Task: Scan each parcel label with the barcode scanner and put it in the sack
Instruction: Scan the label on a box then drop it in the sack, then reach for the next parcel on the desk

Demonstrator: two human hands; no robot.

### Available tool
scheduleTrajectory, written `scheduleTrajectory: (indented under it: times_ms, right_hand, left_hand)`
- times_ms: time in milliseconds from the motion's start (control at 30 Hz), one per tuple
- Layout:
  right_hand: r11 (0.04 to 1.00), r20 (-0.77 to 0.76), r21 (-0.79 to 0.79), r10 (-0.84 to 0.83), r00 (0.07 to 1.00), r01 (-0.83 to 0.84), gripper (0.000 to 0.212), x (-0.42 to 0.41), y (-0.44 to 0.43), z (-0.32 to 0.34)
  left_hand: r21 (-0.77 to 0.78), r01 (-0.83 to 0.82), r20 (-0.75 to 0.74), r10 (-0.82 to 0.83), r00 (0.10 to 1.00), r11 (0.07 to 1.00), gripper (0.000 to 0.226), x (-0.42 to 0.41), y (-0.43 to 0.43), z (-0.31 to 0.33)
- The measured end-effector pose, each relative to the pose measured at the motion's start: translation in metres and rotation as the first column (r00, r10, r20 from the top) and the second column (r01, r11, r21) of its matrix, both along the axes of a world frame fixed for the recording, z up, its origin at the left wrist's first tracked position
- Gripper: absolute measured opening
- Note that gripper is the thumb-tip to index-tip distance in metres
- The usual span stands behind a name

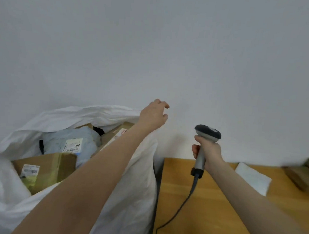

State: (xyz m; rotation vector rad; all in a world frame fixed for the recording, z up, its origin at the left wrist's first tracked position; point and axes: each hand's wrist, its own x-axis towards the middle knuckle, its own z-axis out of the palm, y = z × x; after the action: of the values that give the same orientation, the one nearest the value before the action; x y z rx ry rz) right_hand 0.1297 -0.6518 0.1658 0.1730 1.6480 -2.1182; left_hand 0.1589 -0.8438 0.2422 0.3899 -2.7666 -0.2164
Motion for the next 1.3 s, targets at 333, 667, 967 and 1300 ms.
scheduleTrajectory:
  times_ms: [333,667,967,1300]
  right_hand:
    - [0.924,0.2,0.118,-0.382,0.902,0.365,0.014,-0.027,0.169,-0.068]
    - [0.878,0.289,0.239,-0.471,0.833,0.414,0.016,-0.122,0.289,-0.139]
    - [0.902,0.379,0.238,-0.427,0.821,0.359,0.016,-0.182,0.336,-0.208]
    - [0.922,0.403,0.194,-0.386,0.83,0.335,0.015,-0.192,0.351,-0.214]
  left_hand:
    - [0.091,0.323,0.336,-0.334,0.88,0.942,0.046,-0.099,0.186,-0.11]
    - [0.216,0.24,0.59,-0.323,0.74,0.946,0.06,-0.206,0.304,-0.241]
    - [0.243,-0.056,0.738,-0.147,0.658,0.968,0.109,-0.269,0.377,-0.363]
    - [0.178,0.024,0.647,-0.135,0.751,0.984,0.031,-0.276,0.372,-0.367]
